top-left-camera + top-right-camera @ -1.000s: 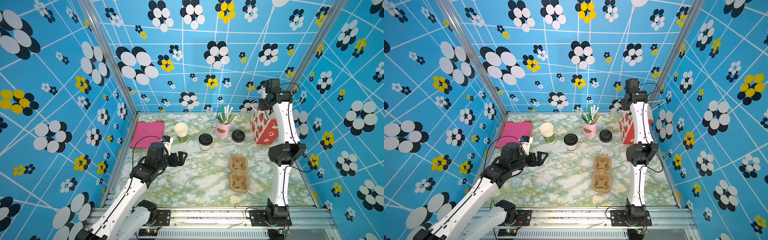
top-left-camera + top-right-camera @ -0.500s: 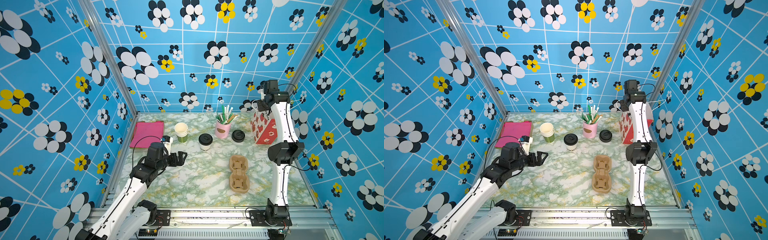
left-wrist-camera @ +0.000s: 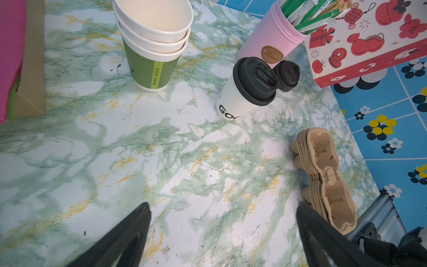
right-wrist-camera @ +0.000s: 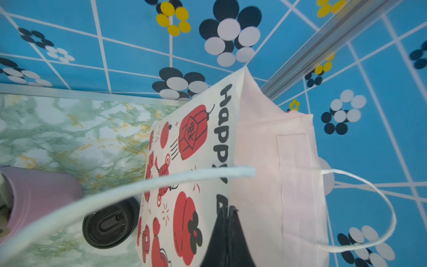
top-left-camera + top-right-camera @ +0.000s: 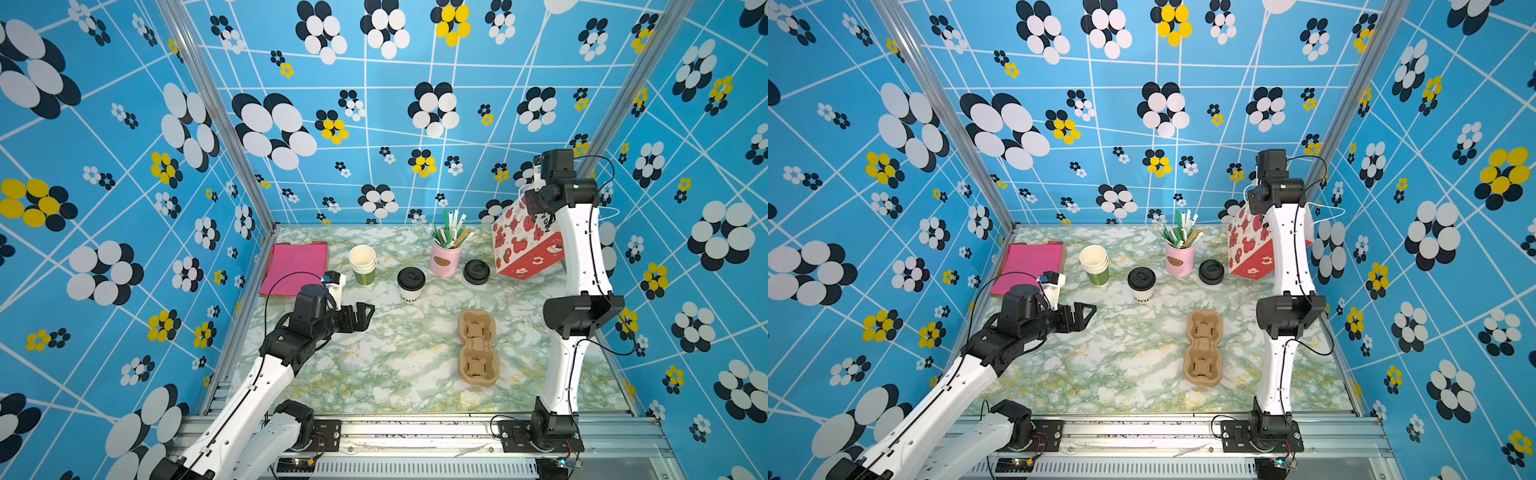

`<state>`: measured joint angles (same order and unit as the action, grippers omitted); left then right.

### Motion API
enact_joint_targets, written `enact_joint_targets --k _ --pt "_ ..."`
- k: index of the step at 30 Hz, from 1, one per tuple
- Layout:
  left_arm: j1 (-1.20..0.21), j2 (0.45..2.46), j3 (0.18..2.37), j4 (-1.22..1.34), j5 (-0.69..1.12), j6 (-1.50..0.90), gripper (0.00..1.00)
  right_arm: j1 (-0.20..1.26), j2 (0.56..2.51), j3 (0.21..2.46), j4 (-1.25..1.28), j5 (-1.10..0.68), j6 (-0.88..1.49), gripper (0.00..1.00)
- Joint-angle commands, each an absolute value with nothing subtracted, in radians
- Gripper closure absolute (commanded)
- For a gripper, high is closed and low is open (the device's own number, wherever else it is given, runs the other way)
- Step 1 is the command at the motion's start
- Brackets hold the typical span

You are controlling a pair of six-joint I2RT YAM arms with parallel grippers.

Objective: Pack a coffee takeout order
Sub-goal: Pick up the takeout bag from the top-right of the table, then place the takeout bag at the center of the table.

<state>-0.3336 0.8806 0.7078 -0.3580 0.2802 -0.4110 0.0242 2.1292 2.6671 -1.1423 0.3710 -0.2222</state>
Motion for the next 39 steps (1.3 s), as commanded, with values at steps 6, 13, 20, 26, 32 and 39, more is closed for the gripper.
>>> enact_joint_targets --k 6,13,20,26,32,39 --pt "-0.326 0.861 0.710 -0.346 0.295 -0.429 0.01 0.161 1.987 2.668 -1.102 0.454 -0.290 1.00" --pt "-0.326 0.841 0.712 -0.367 0.282 -0.424 0.01 0.283 1.889 2.668 -1.078 0.495 -0.326 1.00" --pt "-0.325 0.836 0.730 -0.387 0.278 -0.419 0.01 0.433 1.822 2.668 -1.077 0.555 -0.385 1.00" --pt "-0.325 0.814 0.742 -0.409 0.262 -0.414 0.01 0.556 1.780 2.668 -1.088 0.554 -0.377 1.00" --pt "-0.326 0.802 0.765 -0.432 0.251 -0.406 0.01 0.692 1.777 2.666 -1.108 0.554 -0.357 1.00" --pt "-0.325 0.797 0.824 -0.478 0.224 -0.375 0.01 0.845 1.823 2.657 -1.161 0.557 -0.285 1.00"
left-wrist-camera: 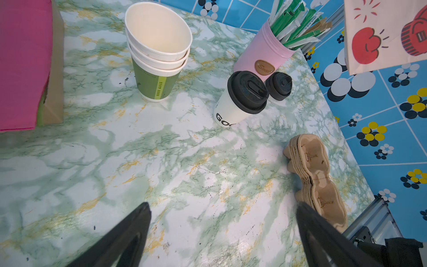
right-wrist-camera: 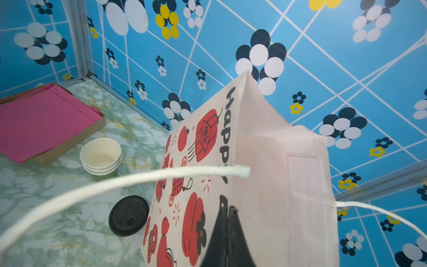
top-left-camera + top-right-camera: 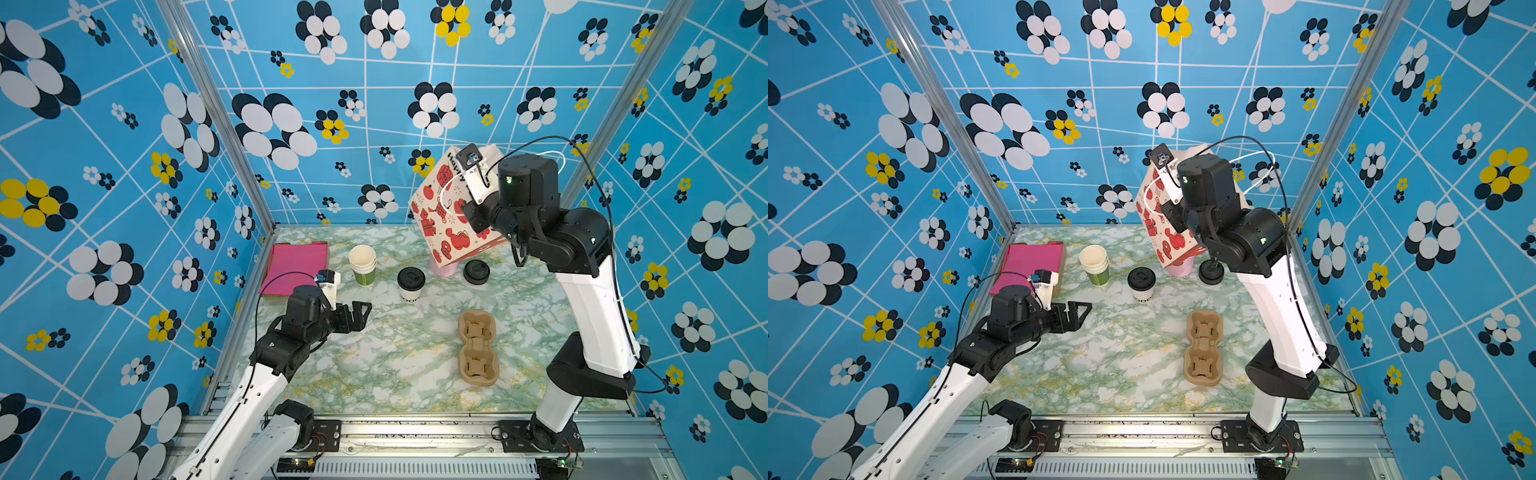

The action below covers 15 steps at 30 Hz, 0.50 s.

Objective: Pack a coffee takeout order
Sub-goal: Place the takeout bag at the center of the table.

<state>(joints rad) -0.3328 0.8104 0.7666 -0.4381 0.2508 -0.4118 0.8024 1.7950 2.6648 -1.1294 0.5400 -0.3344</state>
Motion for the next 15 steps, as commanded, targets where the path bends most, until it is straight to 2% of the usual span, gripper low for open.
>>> enact_joint_targets --k 1,15 --pt "-0.325 0.794 0.836 -0.486 0.217 -0.368 0.01 0.865 1.832 2.657 -1.170 0.556 -0.276 1.00" --pt "-0.295 0.646 0.875 -0.536 0.009 -0.348 0.01 1.048 1.921 2.651 -1.274 0.516 -0.081 1.00"
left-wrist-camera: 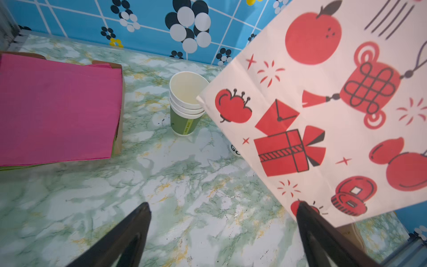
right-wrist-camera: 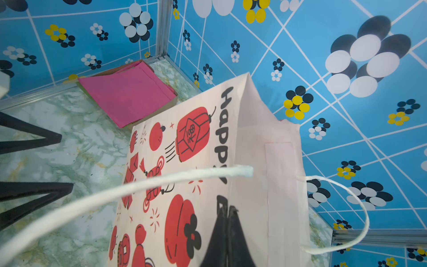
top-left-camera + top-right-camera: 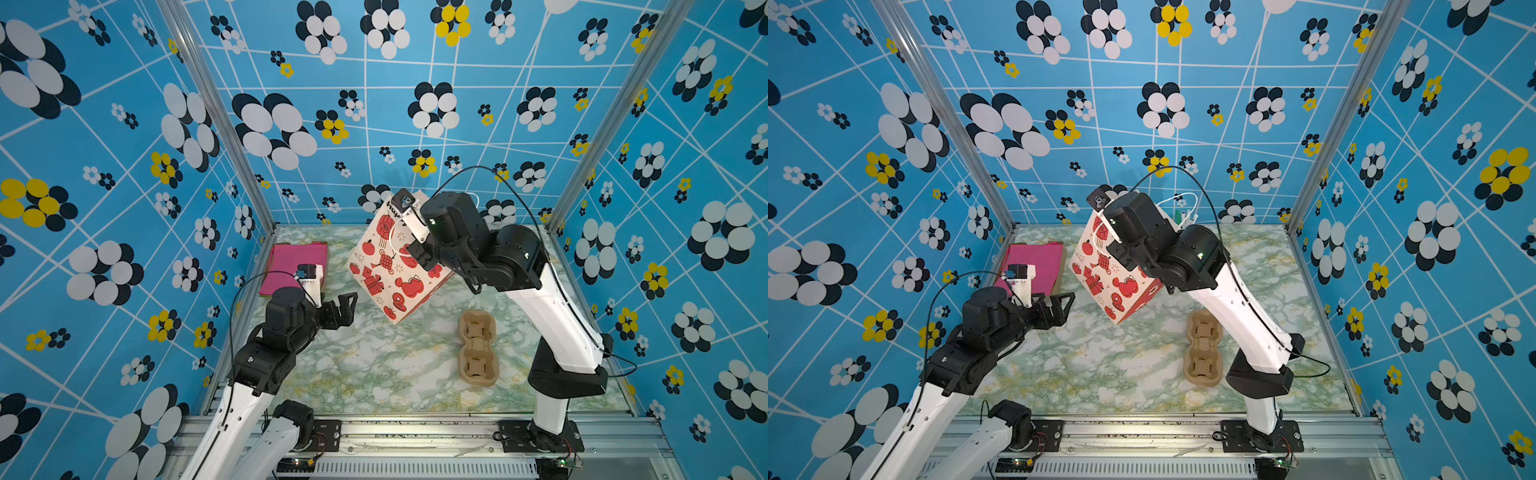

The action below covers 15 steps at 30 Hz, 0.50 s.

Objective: Pack a coffee takeout order
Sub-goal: Place the takeout bag at the center of the table.

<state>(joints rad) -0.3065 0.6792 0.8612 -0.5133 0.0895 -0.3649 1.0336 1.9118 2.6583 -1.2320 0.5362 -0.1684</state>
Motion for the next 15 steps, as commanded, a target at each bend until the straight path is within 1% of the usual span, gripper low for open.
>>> enact_joint_targets --k 1,4,15 --pt "-0.293 0.637 0.874 -0.538 -0.002 -0.348 0.01 1.051 1.923 2.645 -1.280 0.501 -0.063 1.00" --pt "-0.282 0.622 0.884 -0.545 -0.022 -0.344 0.01 1.063 1.922 2.599 -1.284 0.477 -0.026 1.00" --pt "-0.270 0.619 0.888 -0.532 -0.010 -0.350 0.01 1.097 1.925 2.450 -1.253 0.424 0.028 1.00"
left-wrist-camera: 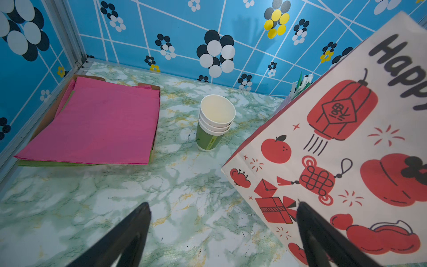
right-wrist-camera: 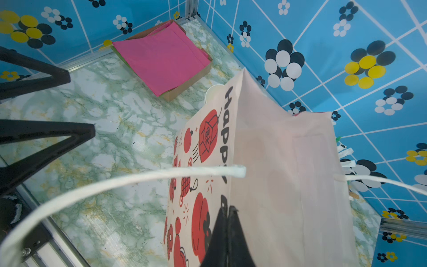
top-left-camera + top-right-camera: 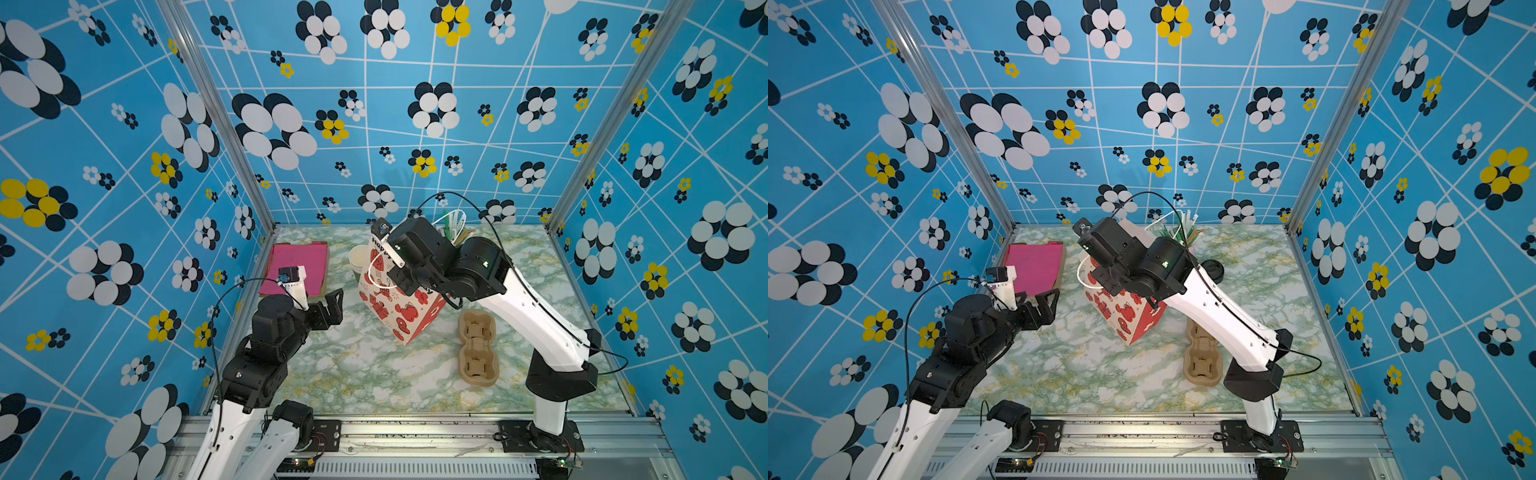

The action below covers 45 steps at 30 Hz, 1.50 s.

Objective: Pack a coffee takeout order
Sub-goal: Place the takeout bag at the center of the table.

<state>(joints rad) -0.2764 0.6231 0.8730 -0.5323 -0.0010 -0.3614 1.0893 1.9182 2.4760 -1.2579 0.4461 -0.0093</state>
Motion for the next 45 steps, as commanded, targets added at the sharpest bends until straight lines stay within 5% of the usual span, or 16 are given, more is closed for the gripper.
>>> enact_joint_targets --k 1,33,34,35,45 --pt "-0.270 0.618 0.888 -0.531 -0.008 -0.352 0.01 1.098 1.924 2.438 -1.249 0.421 0.033 1.00" --pt "-0.254 0.619 0.821 -0.483 0.023 -0.375 0.01 1.109 2.053 2.345 -1.142 0.209 0.125 0.99" --pt "-0.255 0.620 0.821 -0.483 0.024 -0.373 0.01 1.109 2.054 2.345 -1.138 0.201 0.127 0.64" --pt "-0.253 0.620 0.822 -0.484 0.024 -0.373 0.01 1.109 2.055 2.346 -1.136 0.188 0.128 0.53" --pt "-0.230 0.645 0.912 -0.535 0.026 -0.276 0.01 1.109 2.027 2.444 -1.131 0.130 0.084 0.34"
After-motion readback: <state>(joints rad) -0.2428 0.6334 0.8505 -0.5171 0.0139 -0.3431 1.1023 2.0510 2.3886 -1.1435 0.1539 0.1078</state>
